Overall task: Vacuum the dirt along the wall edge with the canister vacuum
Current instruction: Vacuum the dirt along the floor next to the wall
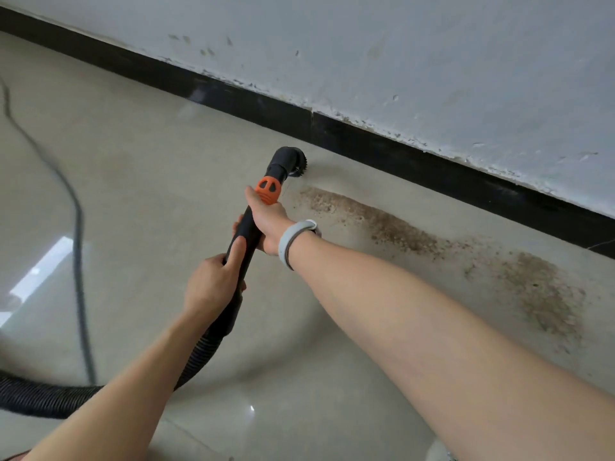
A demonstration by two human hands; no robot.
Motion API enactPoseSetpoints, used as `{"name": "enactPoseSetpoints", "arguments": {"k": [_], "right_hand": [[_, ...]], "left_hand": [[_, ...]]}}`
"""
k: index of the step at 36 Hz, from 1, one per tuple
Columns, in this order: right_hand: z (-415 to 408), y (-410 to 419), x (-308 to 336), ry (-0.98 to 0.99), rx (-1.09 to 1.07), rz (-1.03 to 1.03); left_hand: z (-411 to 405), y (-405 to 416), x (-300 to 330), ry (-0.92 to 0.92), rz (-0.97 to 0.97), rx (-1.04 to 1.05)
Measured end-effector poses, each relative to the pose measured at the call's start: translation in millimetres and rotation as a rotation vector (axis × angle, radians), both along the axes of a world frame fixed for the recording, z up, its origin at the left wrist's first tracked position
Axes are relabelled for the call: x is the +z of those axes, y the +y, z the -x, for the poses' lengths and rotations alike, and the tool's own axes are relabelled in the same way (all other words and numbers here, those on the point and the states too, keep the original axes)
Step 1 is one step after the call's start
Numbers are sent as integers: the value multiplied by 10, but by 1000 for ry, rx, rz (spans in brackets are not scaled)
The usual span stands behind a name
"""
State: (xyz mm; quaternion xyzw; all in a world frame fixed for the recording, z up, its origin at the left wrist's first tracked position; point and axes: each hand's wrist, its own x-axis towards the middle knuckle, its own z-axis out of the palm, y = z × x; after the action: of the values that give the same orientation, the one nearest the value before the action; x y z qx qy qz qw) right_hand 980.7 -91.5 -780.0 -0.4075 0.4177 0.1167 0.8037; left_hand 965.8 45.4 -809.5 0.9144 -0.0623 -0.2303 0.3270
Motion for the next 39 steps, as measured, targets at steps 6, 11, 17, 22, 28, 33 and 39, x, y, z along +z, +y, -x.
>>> {"name": "enactPoseSetpoints", "arguments": {"k": [6,11,17,22,28,33,39], "right_hand": [[39,244,-85,46,27,-29],[171,433,-131,52,-22,-77],[385,614,-190,70,-85,-110],[551,667,-217,88,-99,-117],[658,685,-172,89,-83,-203],[650,667,-91,86,-43,-258],[557,641,-31,80,-51,-299]], "left_hand": [[8,277,-21,114,-7,-16],[67,473,-4,141,-32,-51],[253,647,49,137,-117,-97],[465,678,108,93,-196,-94],[643,676,236,2,-311,-59],[683,639,315,-36,-392,-34],[538,670,327,-112,-431,-84]]}}
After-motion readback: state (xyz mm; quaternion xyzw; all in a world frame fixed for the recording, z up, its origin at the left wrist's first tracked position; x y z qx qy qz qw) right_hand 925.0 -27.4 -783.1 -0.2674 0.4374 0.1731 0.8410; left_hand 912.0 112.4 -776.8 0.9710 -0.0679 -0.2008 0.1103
